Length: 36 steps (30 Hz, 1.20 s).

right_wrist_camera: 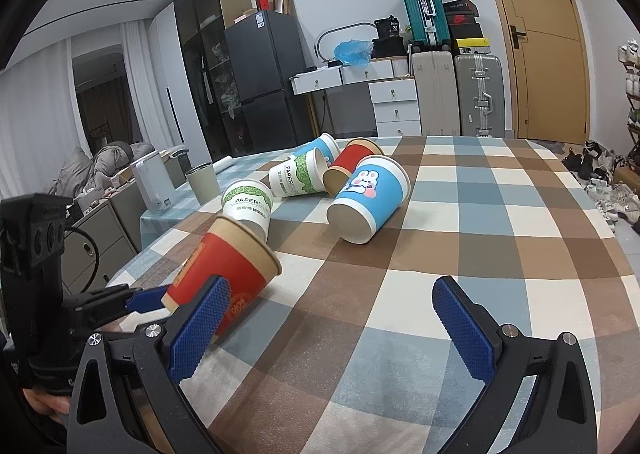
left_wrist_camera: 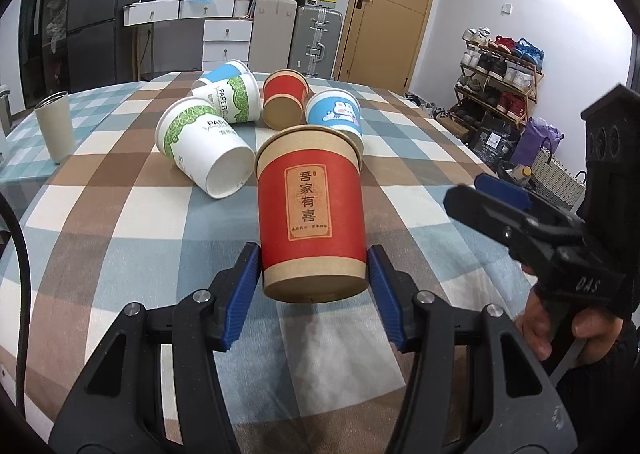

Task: Flip cup upright
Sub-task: 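Close the left tool fingers around the red cup's body, then lift the red cup with the left tool and swing it toward the right tool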

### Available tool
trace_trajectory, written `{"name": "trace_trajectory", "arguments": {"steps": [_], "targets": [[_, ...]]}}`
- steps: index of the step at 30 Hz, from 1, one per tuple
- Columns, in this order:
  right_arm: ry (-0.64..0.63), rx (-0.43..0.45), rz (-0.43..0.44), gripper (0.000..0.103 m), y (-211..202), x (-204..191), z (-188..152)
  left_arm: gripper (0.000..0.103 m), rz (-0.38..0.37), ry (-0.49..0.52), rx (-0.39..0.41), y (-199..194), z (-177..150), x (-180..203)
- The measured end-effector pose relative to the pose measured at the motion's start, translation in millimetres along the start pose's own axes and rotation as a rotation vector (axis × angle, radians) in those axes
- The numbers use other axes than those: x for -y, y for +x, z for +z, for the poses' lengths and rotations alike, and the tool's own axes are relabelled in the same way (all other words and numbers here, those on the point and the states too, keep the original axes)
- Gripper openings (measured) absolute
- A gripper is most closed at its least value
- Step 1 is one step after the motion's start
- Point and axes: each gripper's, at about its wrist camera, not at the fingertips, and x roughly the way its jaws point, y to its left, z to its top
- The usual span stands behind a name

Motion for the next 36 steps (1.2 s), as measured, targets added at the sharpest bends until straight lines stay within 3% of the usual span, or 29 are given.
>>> {"name": "trace_trajectory", "arguments": {"steps": [19, 21, 23, 25, 30, 34, 36], "targets": [[0.003, -0.002, -0.003, 0.103, 1, 1, -1, 0.052, -0.01, -0.031, -0.005, 2, -15, 8], [0.003, -0.003, -0.003, 0.103, 1, 0, -1, 0.056, -0.015, -0.033, -0.008, 3, -14, 7], [0.005, -0.002, -0.003, 0.103, 0, 0, -1, 0.072, -0.024, -0.034, -0.007, 1, -13, 5], [0.005, -0.002, -0.003, 0.103, 0, 0, -1, 0.079, -0.04, -0.032, 0.01, -2, -12, 2], [0.012, -0.006, -0.001, 0.103, -1, 1, -2, 0.085, -0.047, -0.029, 0.057, -13, -3, -11], [0.037, -0.021, 0.019, 0.103, 0, 1, -2, 0.102, -0.052, -0.04, 0.091, -22, 6, -28], [0.038, -0.028, 0.024, 0.103, 1, -1, -2, 0.102, -0.052, -0.034, 0.111, -26, 10, -37]]}}
